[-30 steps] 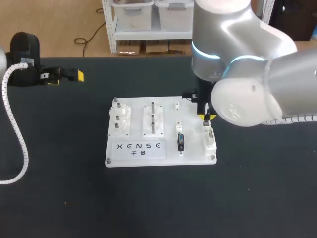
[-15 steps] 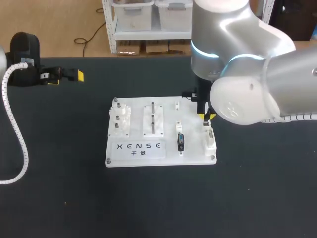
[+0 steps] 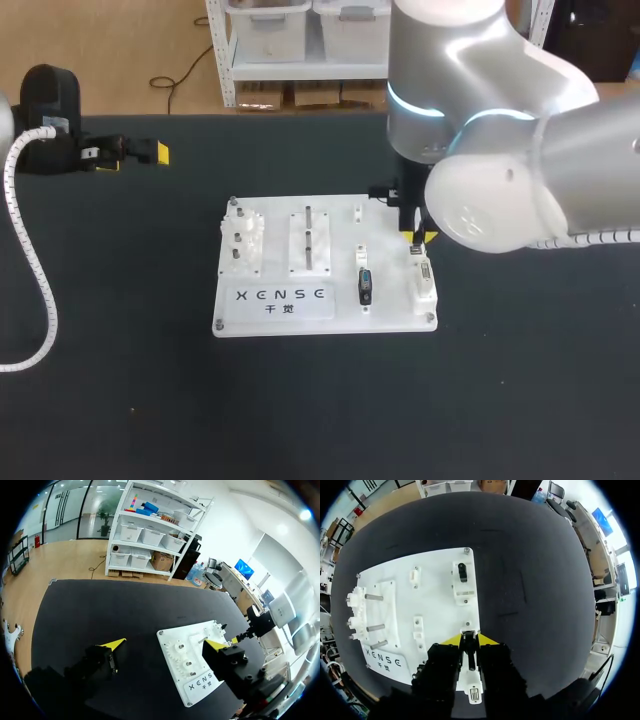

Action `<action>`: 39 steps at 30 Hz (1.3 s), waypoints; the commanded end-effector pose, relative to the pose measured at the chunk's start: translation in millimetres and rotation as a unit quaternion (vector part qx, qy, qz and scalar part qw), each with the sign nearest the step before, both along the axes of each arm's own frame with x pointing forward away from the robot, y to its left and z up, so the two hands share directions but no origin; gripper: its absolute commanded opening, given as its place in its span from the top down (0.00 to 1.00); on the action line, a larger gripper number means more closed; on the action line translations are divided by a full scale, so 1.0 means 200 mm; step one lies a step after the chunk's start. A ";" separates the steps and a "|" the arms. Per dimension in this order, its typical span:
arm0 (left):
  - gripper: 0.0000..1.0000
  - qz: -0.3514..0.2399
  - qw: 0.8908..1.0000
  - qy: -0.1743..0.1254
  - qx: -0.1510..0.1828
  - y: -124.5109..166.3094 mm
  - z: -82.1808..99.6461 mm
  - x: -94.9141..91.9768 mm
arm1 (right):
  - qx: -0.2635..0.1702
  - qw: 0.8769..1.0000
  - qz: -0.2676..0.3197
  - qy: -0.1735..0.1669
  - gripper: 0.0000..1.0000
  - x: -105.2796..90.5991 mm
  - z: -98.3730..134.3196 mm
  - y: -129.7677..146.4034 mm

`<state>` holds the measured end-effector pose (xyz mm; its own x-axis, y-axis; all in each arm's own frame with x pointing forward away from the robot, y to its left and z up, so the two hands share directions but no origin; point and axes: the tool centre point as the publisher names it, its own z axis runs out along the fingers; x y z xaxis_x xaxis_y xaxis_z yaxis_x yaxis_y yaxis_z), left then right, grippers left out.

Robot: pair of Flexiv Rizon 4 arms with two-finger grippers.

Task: Insert the USB connector, Ethernet cable, and multi-pin plug into their matching sockets one by one.

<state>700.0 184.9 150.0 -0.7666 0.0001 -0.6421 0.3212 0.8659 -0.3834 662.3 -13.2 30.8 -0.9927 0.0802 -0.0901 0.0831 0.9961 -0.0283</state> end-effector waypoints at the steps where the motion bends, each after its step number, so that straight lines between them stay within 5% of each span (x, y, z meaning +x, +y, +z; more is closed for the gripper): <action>1: 0.00 0.000 1.000 0.000 0.000 0.00 0.00 0.00 | 0.001 1.000 -0.001 -0.003 1.00 -0.01 0.00 -0.01; 39: 0.00 0.000 1.000 0.000 0.000 0.00 0.00 0.00 | -0.021 0.999 -0.029 0.041 1.00 0.01 -0.12 -0.03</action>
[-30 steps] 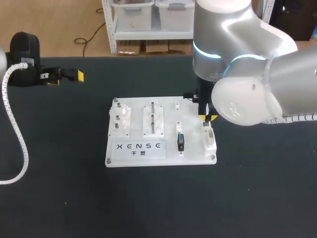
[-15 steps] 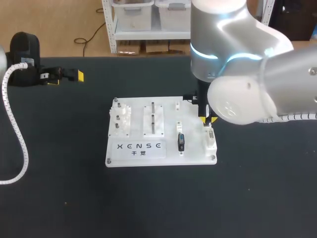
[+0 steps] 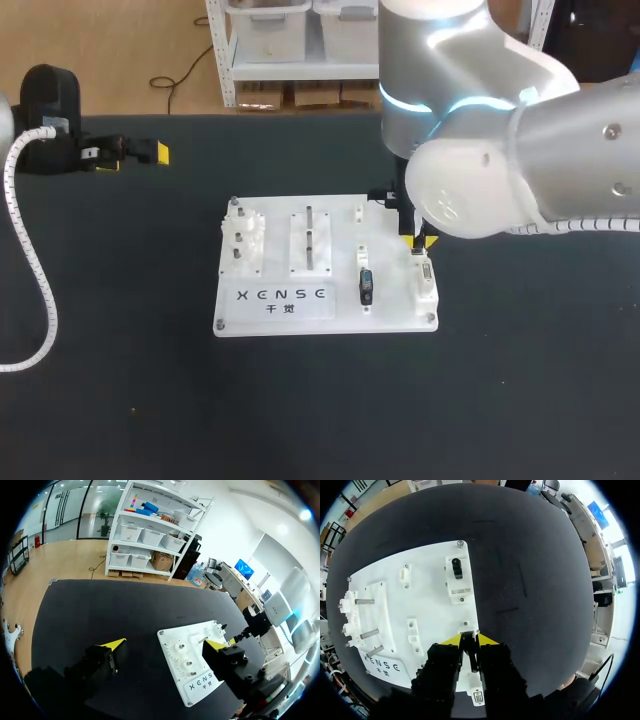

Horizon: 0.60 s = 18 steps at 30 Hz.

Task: Insert the USB connector, Ethernet cable, and multi-pin plug into their matching sockets one by one.

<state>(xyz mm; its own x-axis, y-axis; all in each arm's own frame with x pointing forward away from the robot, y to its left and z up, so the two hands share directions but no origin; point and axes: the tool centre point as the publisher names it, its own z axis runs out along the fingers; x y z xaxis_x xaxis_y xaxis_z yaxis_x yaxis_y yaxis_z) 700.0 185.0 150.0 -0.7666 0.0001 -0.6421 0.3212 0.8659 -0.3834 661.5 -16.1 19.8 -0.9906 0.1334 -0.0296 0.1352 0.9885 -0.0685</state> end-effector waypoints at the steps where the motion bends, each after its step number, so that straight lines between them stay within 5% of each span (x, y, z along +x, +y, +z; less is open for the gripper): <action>1: 0.00 0.000 1.000 0.000 0.000 0.00 0.00 0.00 | -0.004 1.000 -0.002 0.011 1.00 0.01 -0.06 -0.01; 11: 0.00 0.000 1.000 0.000 0.000 0.00 0.00 0.00 | -0.009 1.000 -0.009 0.025 1.00 0.01 -0.09 -0.03; 14: 0.00 0.000 1.000 0.000 0.000 0.00 0.00 0.00 | -0.010 1.000 -0.008 0.020 0.76 0.00 -0.08 -0.03; 16: 0.00 0.000 1.000 0.000 0.000 0.00 0.00 0.00 | -0.012 1.000 -0.005 0.013 0.07 0.00 -0.06 -0.04; 18: 0.00 0.000 1.000 0.000 0.000 0.00 0.00 0.00 | -0.012 1.000 -0.005 0.008 0.00 0.00 -0.04 -0.04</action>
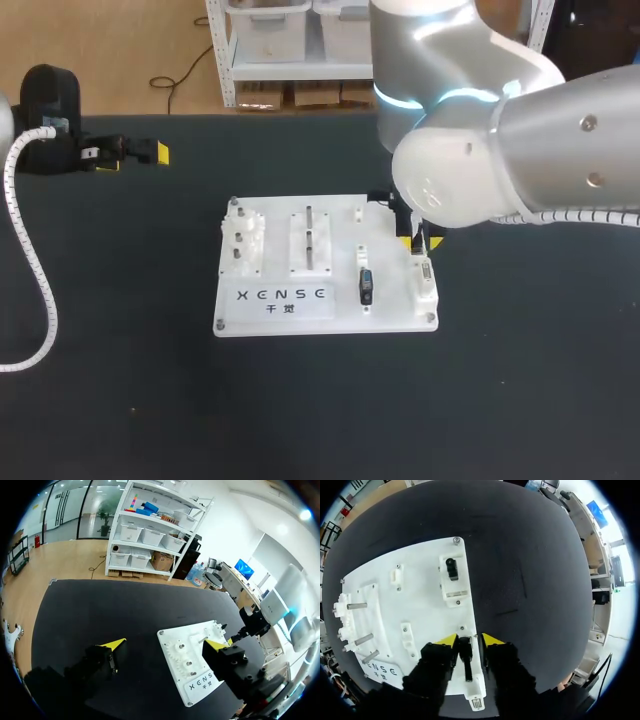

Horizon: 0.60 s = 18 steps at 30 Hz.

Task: Insert the USB connector, Ethernet cable, and multi-pin plug into their matching sockets one by one.

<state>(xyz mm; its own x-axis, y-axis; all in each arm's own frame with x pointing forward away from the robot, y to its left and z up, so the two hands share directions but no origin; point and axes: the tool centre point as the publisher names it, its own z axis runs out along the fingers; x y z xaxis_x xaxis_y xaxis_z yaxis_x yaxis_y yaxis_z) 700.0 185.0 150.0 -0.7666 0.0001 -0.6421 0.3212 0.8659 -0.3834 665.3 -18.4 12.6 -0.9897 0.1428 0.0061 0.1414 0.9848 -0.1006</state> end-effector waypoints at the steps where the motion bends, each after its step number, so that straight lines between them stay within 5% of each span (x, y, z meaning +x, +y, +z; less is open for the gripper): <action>1: 0.00 0.000 1.000 0.000 0.000 0.00 0.00 0.00 | 0.001 1.000 0.000 -0.013 0.00 -0.02 0.01 -0.03; 18: 0.00 0.000 1.000 0.000 0.000 0.00 0.00 0.00 | 0.005 0.997 0.033 -0.071 0.00 -0.11 0.23 0.09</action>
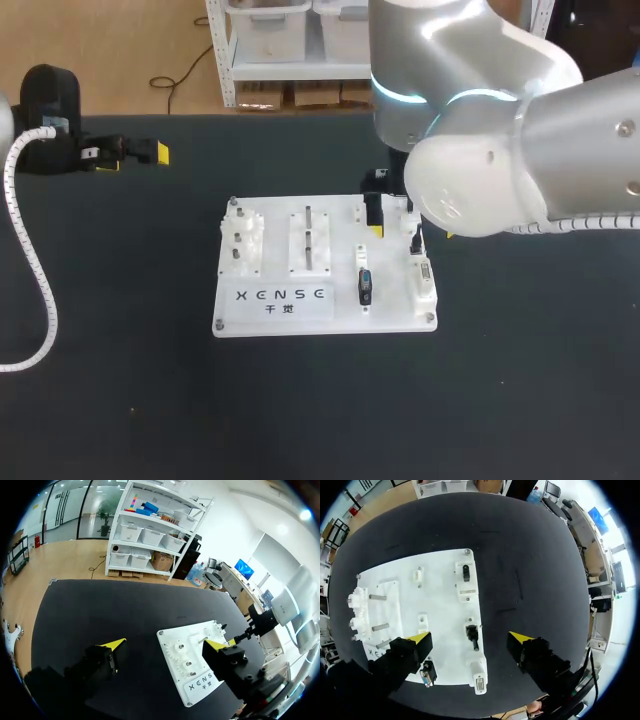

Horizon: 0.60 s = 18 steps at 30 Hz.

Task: Insert the USB connector, Ethernet cable, and multi-pin plug into their matching sockets one by one.

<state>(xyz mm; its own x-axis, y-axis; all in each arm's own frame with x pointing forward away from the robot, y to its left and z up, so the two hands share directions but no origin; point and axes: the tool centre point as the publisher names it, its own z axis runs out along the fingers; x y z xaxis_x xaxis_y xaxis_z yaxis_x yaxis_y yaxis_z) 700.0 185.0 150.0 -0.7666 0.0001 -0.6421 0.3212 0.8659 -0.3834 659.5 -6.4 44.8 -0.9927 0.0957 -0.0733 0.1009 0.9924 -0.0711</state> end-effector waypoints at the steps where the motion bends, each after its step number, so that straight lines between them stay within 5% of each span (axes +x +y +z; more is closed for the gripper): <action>1: 0.00 0.000 1.000 0.000 0.000 0.00 0.00 0.00 | -0.006 0.999 0.011 -0.034 0.00 -0.10 0.09 0.05; 9: 0.00 0.000 1.000 0.000 0.000 0.00 0.00 0.00 | -0.007 0.998 0.044 -0.048 0.00 -0.22 0.15 0.18; 18: 0.00 0.000 1.000 0.000 0.000 0.00 0.00 0.00 | 0.001 0.997 0.078 -0.028 0.00 -0.32 0.08 0.29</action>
<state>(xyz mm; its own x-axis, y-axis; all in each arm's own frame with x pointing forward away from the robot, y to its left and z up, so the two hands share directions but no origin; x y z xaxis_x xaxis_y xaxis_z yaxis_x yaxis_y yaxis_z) 700.0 184.9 150.0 -0.7666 0.0001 -0.6421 0.3212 0.8659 -0.3834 600.8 48.5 67.7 -0.9907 -0.0521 -0.1259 -0.0435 0.9966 -0.0700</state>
